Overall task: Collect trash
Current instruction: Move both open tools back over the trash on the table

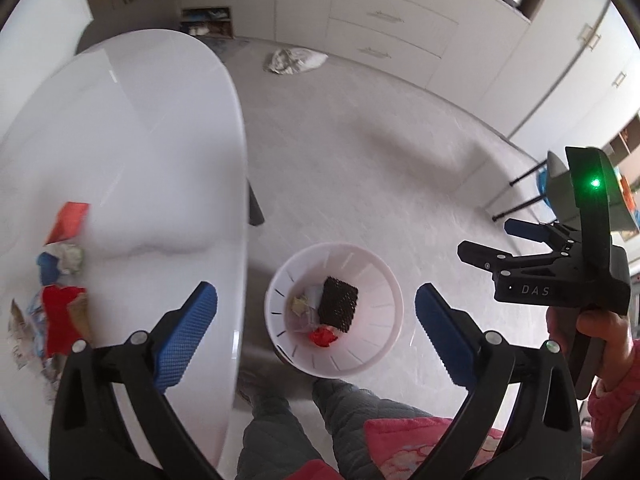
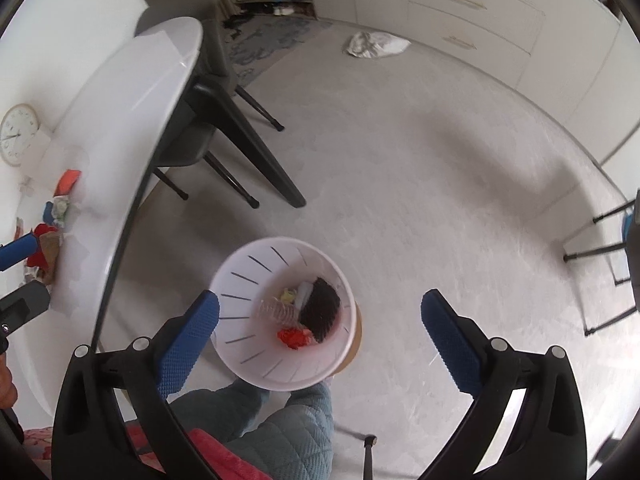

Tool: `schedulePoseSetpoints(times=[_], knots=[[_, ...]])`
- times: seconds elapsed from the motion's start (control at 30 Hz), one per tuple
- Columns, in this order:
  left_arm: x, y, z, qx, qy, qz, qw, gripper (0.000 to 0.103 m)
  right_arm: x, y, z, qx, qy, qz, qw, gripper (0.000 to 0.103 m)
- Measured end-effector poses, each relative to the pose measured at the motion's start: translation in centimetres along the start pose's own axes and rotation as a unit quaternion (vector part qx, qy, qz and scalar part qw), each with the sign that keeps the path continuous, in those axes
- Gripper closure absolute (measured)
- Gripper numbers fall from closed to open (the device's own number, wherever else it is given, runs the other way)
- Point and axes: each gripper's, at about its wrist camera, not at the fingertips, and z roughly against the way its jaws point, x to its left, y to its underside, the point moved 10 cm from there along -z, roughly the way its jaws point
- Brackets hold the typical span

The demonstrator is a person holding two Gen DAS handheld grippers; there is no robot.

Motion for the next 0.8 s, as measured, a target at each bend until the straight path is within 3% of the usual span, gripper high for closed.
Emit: schedulePoseSetpoints(times=[0.2, 0.33, 0.5, 0.7, 0.8], knots=[[2.4, 0.2, 1.6, -0.010, -0.018, 0.023, 0.9995, 0.008, 2.8, -1.0, 0.6, -0.008, -0.007, 0.023, 1.000, 0.003], [5.8, 0.6, 3.8, -0.030, -0.036, 0.054, 0.9974, 0.008, 6.8, -1.8, 1.7, -0.015, -0.027, 0.049, 0.998, 0.003], [12.7, 1.8, 7.6, -0.062, -0.074, 0.107, 0.9896, 0.008, 14.3, -3.3, 2.5, -0.031, -0.056, 0.111, 0.992, 0.003], [22.5, 5.9, 11.6, -0.082, -0.133, 0.169, 0.9732, 0.008, 23.3, -3.8, 2.8, -0.032, -0.095, 0.175, 0.979, 0.003], [26.7, 8.1, 12.5, -0.084, -0.154, 0.173, 0.9691, 0.008, 26.8, -3.4, 2.9, -0.028, -0.103, 0.204, 0.973, 0.003]])
